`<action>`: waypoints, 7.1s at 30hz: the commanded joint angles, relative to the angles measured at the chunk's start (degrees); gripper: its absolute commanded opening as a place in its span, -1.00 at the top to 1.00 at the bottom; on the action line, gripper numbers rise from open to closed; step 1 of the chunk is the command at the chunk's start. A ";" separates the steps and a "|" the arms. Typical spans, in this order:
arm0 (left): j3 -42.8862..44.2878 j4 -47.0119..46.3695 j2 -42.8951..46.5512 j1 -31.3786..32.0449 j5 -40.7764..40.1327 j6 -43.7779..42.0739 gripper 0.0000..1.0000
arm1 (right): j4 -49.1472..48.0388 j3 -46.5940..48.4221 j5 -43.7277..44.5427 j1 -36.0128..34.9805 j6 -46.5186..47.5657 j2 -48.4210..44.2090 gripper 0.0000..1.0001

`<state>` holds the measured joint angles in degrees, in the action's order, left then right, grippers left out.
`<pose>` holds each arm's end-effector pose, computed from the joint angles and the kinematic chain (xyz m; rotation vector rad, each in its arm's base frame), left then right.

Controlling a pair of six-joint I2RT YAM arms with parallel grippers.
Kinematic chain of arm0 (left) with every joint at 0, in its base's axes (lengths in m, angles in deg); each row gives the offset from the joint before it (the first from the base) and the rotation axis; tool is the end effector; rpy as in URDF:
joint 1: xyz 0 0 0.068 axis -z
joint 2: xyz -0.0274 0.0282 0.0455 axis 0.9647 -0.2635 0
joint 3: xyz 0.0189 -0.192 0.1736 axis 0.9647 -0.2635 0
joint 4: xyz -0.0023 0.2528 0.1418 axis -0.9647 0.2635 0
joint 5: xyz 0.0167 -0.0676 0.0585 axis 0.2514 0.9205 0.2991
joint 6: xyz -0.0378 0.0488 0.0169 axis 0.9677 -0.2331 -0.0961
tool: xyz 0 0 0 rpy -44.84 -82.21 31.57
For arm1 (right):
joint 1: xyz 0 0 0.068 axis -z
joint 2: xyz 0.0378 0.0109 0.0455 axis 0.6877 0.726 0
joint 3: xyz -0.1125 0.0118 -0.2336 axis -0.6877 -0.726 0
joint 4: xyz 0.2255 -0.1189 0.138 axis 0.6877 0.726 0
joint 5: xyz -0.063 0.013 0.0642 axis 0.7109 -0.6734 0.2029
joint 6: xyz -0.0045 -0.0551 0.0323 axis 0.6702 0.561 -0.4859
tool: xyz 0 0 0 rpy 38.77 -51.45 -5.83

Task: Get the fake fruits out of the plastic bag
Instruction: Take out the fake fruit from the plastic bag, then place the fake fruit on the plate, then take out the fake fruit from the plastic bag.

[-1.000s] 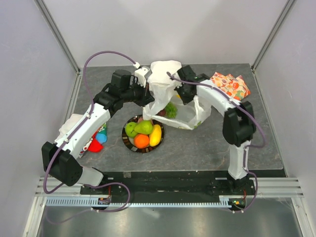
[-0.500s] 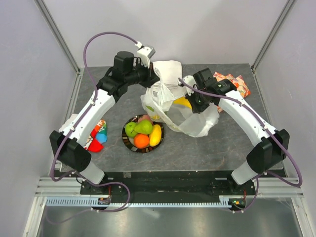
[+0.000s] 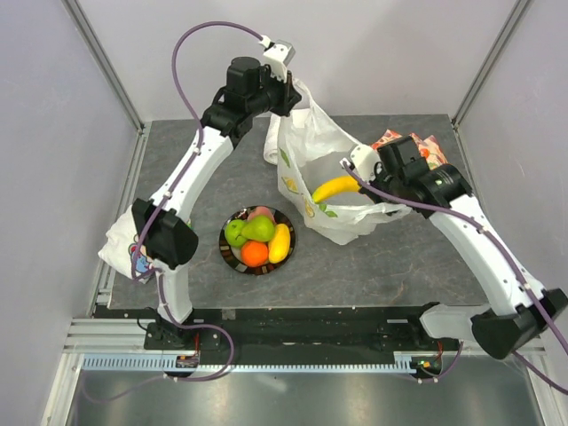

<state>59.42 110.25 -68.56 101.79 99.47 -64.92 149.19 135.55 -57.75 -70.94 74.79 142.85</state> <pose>0.4371 -0.2381 0.4208 0.5807 1.7170 -0.6008 0.2518 0.1286 0.3587 -1.0960 2.2757 -0.0358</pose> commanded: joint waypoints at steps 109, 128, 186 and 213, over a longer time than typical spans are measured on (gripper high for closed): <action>-93.15 6.74 66.70 -36.48 11.12 36.23 0.96 | -34.83 18.85 15.17 -16.11 9.81 17.26 -0.86; -92.53 -4.60 56.51 -36.04 21.64 22.19 0.97 | -33.16 20.60 14.37 -16.11 8.49 19.36 -0.88; -66.65 6.38 56.51 -27.97 24.05 15.77 -0.99 | -27.36 17.88 17.18 -15.58 6.83 4.87 -0.96; -34.52 -10.31 31.79 -4.31 28.53 1.95 -0.89 | -10.57 0.83 -4.08 -12.42 -3.11 -0.06 -0.75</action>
<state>23.27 105.72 -38.66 97.40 125.74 -66.32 136.78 138.80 -60.33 -84.09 73.78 143.04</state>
